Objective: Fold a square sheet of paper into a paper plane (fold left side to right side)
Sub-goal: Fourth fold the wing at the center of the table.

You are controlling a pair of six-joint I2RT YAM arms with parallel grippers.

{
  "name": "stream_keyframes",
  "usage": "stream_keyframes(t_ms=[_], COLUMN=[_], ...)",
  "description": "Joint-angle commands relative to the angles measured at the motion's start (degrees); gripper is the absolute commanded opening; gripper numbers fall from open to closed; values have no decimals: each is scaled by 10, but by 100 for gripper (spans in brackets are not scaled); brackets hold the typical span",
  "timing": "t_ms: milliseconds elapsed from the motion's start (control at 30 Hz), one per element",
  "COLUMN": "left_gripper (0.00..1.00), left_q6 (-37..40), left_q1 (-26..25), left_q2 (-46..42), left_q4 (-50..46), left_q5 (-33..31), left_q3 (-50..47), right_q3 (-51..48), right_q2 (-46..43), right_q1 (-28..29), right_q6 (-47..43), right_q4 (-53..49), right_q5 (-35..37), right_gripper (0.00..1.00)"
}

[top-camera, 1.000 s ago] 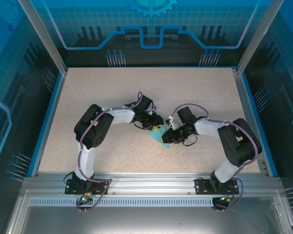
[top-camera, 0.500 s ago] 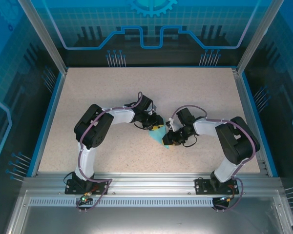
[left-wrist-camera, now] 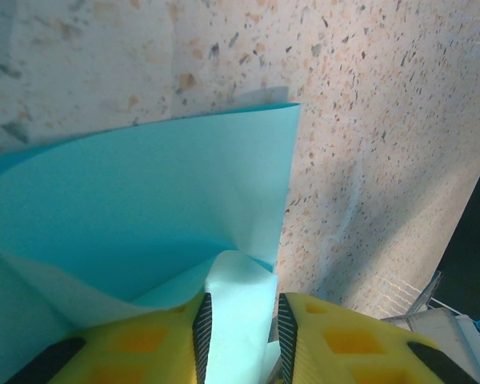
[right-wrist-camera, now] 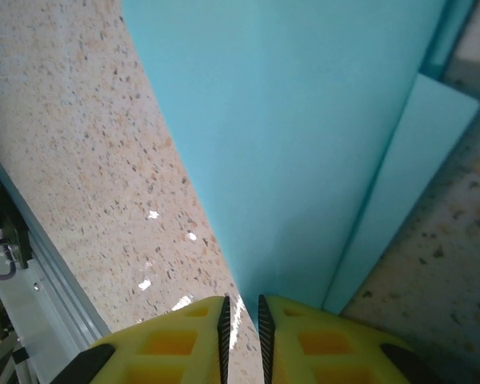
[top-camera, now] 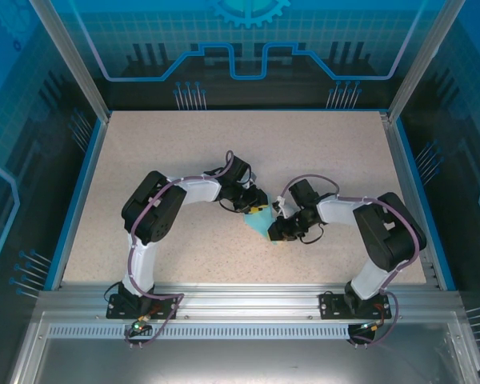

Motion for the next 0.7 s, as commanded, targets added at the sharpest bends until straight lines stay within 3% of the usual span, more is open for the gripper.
stream_keyframes(t_ms=[0, 267, 667], left_gripper=[32, 32, 34], left_q6=[7, 26, 77], left_q1=[-2, 14, 77], left_q2=[30, 22, 57], left_q4=[-55, -73, -101], left_q5=[-35, -41, -29], left_q3=[-20, -7, 52], right_q3=[-23, -21, -22], right_q2=[-4, 17, 33], right_q1=[14, 14, 16], right_q6=[-3, 2, 6], right_q4=[-101, -107, -105], right_q5=[27, 41, 49], right_gripper=[18, 14, 11])
